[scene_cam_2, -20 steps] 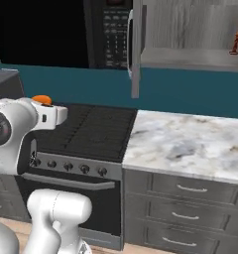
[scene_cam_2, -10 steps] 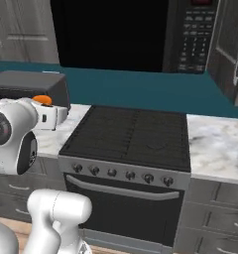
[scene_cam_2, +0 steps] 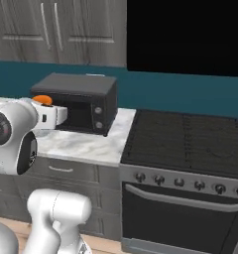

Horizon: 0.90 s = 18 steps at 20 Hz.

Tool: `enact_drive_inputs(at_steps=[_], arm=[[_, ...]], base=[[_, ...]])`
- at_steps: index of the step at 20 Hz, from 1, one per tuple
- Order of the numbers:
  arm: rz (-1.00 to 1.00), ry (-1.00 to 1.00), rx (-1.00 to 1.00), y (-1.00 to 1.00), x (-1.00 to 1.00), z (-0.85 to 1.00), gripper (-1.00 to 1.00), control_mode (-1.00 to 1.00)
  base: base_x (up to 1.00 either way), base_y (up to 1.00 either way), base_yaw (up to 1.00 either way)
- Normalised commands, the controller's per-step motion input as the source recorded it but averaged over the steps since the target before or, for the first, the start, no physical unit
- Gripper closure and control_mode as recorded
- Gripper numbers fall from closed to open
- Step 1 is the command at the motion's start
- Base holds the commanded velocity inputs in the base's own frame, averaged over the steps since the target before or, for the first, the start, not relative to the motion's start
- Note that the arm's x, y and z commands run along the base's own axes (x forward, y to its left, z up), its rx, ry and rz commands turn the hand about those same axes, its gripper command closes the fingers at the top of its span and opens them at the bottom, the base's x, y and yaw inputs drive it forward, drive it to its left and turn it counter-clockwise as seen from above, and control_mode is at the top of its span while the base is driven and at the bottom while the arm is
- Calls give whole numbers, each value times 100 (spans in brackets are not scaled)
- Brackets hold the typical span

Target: Pick the avocado and bread from the counter and place them on the plate. Then pick the jam from the cabinet and place it next to the plate. Lastly close the cabinet door.

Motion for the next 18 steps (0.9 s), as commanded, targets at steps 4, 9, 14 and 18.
enact_drive_inputs(at_steps=[4,9,14,18], arm=[[0,0,0,0,0,0,100,100],[0,0,0,0,0,0,100,100],[0,0,0,0,0,0,100,100],[0,0,0,0,0,0,100,100]], base=[[1,100,0],[3,100,0],[4,100,0],[6,100,0]])
